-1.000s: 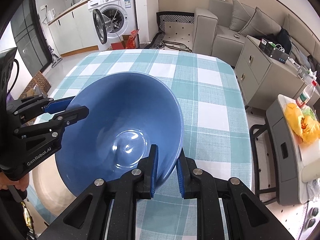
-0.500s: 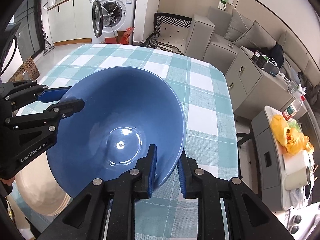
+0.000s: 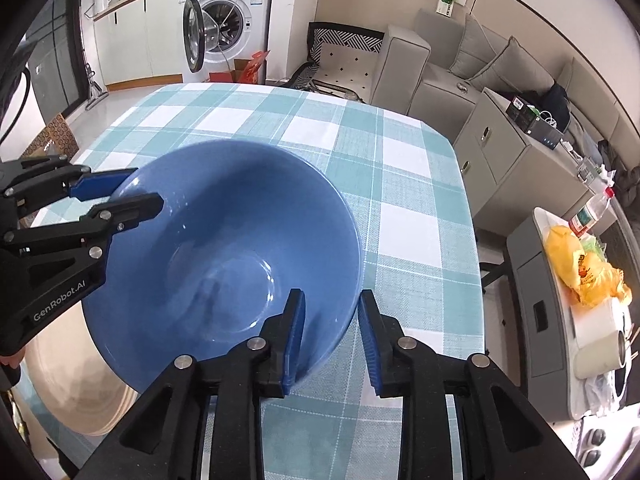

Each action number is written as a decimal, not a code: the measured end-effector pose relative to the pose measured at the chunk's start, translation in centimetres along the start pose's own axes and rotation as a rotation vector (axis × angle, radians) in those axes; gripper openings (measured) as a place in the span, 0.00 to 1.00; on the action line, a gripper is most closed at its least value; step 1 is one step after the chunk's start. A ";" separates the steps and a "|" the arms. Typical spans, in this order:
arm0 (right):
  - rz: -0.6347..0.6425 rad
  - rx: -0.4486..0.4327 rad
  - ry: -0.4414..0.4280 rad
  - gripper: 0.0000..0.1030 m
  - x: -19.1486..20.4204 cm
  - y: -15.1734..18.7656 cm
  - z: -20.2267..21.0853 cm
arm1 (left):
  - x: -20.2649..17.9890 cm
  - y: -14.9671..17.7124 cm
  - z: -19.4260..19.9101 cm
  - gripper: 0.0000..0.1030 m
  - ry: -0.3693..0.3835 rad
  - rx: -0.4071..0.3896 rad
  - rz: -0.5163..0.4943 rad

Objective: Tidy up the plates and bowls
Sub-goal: 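Lower the blue bowl into the other blue bowl and open both grippers, then close both grippers on opposite rims of the stacked blue bowls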

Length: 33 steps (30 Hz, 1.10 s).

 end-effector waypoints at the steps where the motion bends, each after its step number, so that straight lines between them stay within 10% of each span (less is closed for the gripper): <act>1: -0.001 -0.001 -0.002 0.27 0.0 0.0 0.0 | 0.0 0.0 -0.1 0.24 -0.002 0.002 0.000; 24: -0.168 -0.075 -0.170 0.83 -2.1 -0.2 0.2 | 0.1 1.3 -1.8 0.55 0.081 0.073 0.040; 27: -0.205 -0.077 -0.198 0.96 -2.7 -0.1 0.2 | 0.1 1.2 -1.4 0.90 0.085 0.054 0.062; 33: -0.227 -0.100 -0.221 0.99 -3.3 0.1 0.4 | 0.6 0.8 -0.8 1.00 0.124 0.027 0.113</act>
Point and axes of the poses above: each gripper's, at about its wrist camera, not at the fingertips, and z roughly against the way its jaws point, x to its left, y to its underside, the point moved 5 cm from there along -z, roughly the way its jaws point, and after that the axes turned 5 degrees about -y, right-handed, at the moved point
